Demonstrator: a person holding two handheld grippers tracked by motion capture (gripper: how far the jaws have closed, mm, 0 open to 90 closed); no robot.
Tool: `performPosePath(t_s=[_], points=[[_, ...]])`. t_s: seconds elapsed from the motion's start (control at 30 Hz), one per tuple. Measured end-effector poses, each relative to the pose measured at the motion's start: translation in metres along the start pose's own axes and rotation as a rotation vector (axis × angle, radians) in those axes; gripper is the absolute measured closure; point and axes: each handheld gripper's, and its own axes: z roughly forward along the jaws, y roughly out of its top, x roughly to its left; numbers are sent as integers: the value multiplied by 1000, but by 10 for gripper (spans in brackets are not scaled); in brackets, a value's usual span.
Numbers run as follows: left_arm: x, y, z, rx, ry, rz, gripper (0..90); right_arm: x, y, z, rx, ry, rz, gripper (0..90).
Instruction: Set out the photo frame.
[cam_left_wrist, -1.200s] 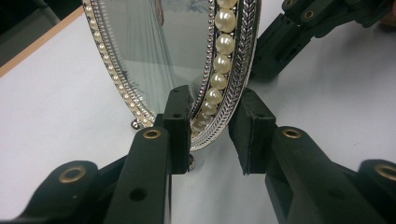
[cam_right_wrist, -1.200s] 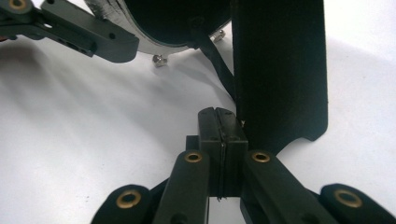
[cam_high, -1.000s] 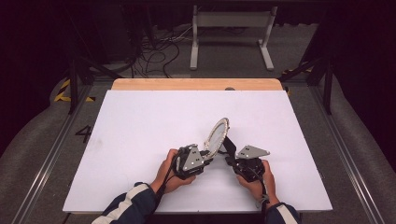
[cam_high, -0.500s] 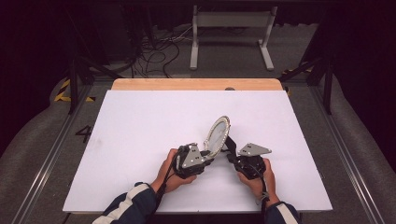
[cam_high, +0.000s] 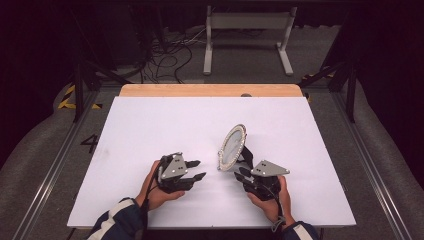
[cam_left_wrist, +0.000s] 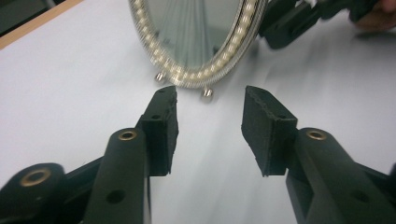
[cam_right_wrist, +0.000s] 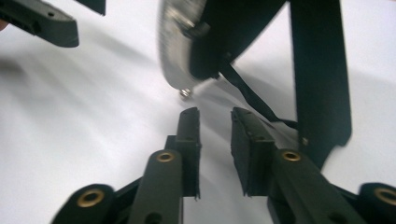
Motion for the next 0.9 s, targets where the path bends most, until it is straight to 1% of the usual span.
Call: performPosePath(t_s=[0.07,0.13,0.17,0.2,0.23,0.27,0.3,0.33,0.37,0.4,0.43,0.47,0.53,0.6,0.67,0.73,0.8,0.87,0.9], points=[[2,-9,-12,8,12,-11,497,3,1,0,-7,-5,-1,661],[4,-18,-22,19,29,-31,469,6,3,1,-18,-3,10,631],[4,-23,-27,25,28,-47,443,7,4,1,-26,-4,13,604],[3,-28,-32,29,27,-50,431,9,5,1,-37,-11,16,574],[2,-32,-35,44,30,-38,424,11,6,2,-39,-15,22,557],[0,-37,-39,62,35,-39,411,12,8,3,-39,-22,25,530],[-1,-42,-43,77,42,-46,395,13,10,5,-47,-30,35,502],[-2,-46,-45,86,40,-56,382,14,12,8,-50,-39,49,465],[-2,-46,-45,86,40,-56,377,14,12,8,-50,-39,49,465],[-4,-53,-50,104,49,-67,377,14,13,10,-49,-45,54,450],[-4,-57,-52,111,59,-71,362,14,15,14,-53,-45,71,439],[-4,-60,-55,115,69,-81,357,15,16,17,-55,-49,77,438],[-4,-66,-60,110,87,-108,317,15,19,21,-62,-51,90,429],[-4,-70,-64,110,104,-119,296,17,19,26,-63,-75,87,429],[-4,-71,-65,112,112,-134,271,18,19,31,-58,-79,95,427],[-3,-72,-66,111,124,-126,257,19,19,35,-62,-83,100,427],[-3,-71,-65,110,127,-129,246,18,20,40,-69,-92,98,430],[-3,-71,-65,113,126,-125,242,16,19,44,-79,-88,113,440],[-2,-72,-64,117,125,-126,240,15,19,47,-78,-93,121,448]])
